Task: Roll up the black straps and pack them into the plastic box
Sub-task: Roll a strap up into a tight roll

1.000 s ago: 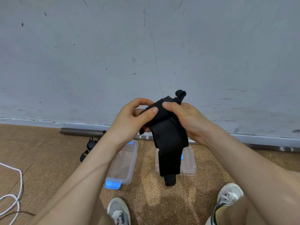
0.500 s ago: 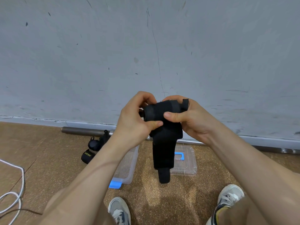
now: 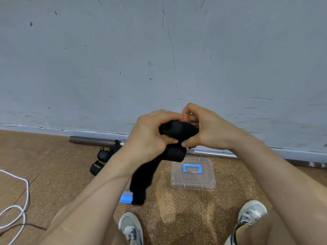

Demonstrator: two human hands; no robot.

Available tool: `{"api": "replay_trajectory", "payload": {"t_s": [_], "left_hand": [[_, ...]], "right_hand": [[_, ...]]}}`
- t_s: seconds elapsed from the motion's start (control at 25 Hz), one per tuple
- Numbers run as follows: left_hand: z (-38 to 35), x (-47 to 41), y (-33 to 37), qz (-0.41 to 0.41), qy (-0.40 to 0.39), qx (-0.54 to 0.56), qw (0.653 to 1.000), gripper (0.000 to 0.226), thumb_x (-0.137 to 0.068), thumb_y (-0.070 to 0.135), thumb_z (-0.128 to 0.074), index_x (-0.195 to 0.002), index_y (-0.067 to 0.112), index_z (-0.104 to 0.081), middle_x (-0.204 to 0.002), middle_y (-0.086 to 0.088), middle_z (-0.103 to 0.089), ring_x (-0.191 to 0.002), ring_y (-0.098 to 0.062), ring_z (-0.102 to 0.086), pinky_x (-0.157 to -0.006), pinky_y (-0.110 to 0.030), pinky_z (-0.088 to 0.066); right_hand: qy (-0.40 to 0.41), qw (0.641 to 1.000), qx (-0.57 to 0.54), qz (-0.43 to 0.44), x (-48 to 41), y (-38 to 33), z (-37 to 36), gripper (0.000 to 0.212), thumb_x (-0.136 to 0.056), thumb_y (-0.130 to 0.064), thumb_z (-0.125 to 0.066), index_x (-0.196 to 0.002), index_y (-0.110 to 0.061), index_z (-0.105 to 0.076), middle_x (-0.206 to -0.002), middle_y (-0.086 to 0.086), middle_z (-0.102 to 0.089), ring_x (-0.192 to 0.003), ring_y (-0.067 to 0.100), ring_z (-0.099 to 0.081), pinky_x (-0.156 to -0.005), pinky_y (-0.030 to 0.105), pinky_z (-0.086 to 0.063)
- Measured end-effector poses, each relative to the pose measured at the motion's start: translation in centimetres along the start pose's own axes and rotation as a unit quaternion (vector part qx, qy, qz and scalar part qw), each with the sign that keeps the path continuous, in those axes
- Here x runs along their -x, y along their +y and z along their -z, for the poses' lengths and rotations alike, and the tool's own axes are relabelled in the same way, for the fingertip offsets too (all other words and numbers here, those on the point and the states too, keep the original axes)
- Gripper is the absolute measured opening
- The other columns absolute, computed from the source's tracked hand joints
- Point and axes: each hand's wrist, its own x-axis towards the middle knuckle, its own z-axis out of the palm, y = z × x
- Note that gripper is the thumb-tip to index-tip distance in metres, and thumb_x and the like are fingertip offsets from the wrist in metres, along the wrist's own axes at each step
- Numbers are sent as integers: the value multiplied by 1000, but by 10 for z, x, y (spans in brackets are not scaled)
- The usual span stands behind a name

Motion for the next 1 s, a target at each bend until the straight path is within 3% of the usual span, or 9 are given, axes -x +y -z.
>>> {"api": "replay_trajectory", "payload": {"t_s": [0.12,0.2,0.32,0.44,0.6,0.8,0.92,1.0], "left_hand": [[-7,0,2,20,47,20,998,66,-59,4,-84,-102,44,-52,-99,15,-58,-90,-10,-62,-83,-25,-52],[-8,-1,3,85,104,81,988,59,-62,11,-88,-92,35,-44,-92,10,-57,-81,-21,-65,-72,-36,-56],[-6,0,-4,77,101,52,990,41,-65,30,-90,-79,23,-52,-78,-3,-63,-74,-25,-62,-66,-45,-52],[-6,-1,-7,30,104,33,994,31,-68,37,-84,-75,16,-63,-77,1,-63,-74,-17,-59,-69,-39,-50],[-11,1,-1,1,117,-18,993,20,-87,29,-65,-75,16,-55,-64,10,-53,-63,-6,-49,-59,-23,-42],[-7,0,-1,-3,82,-97,992,11,-96,22,-60,-88,18,-52,-66,10,-52,-68,-11,-48,-58,-11,-36],[-9,0,-4,35,84,-30,995,12,-93,22,-65,-84,25,-56,-63,-2,-57,-63,-11,-52,-61,-27,-43],[-10,-1,-5,86,82,77,990,10,-87,27,-69,-81,31,-62,-69,-17,-62,-64,-27,-55,-64,-45,-49]], "right_hand": [[21,992,118,27,-3,-2,-7,46,-72,-7,-81,-109,-21,-56,-100,-1,-65,-87,15,-61,-74,33,-52],[53,996,64,29,-4,-3,-1,42,-76,-3,-78,-109,-23,-61,-100,-4,-67,-86,12,-63,-73,31,-53],[83,996,-15,17,2,-7,10,44,-77,1,-78,-107,-26,-60,-102,-3,-70,-89,12,-68,-69,30,-59],[87,996,15,24,5,-9,9,40,-72,1,-78,-99,-21,-59,-87,-4,-65,-70,5,-62,-58,22,-52],[134,991,13,16,4,-10,3,32,-68,4,-68,-91,-11,-52,-70,-2,-54,-55,13,-49,-52,36,-47],[163,983,53,64,5,-9,-12,37,-72,-3,-67,-93,-29,-52,-69,-8,-56,-62,7,-51,-57,23,-41],[155,984,71,59,5,-9,-12,32,-74,-6,-67,-94,-26,-52,-70,-9,-56,-64,9,-52,-58,29,-42],[160,980,108,56,4,-9,-12,28,-75,-10,-66,-94,-24,-50,-71,-8,-57,-68,14,-55,-59,33,-44]]}}
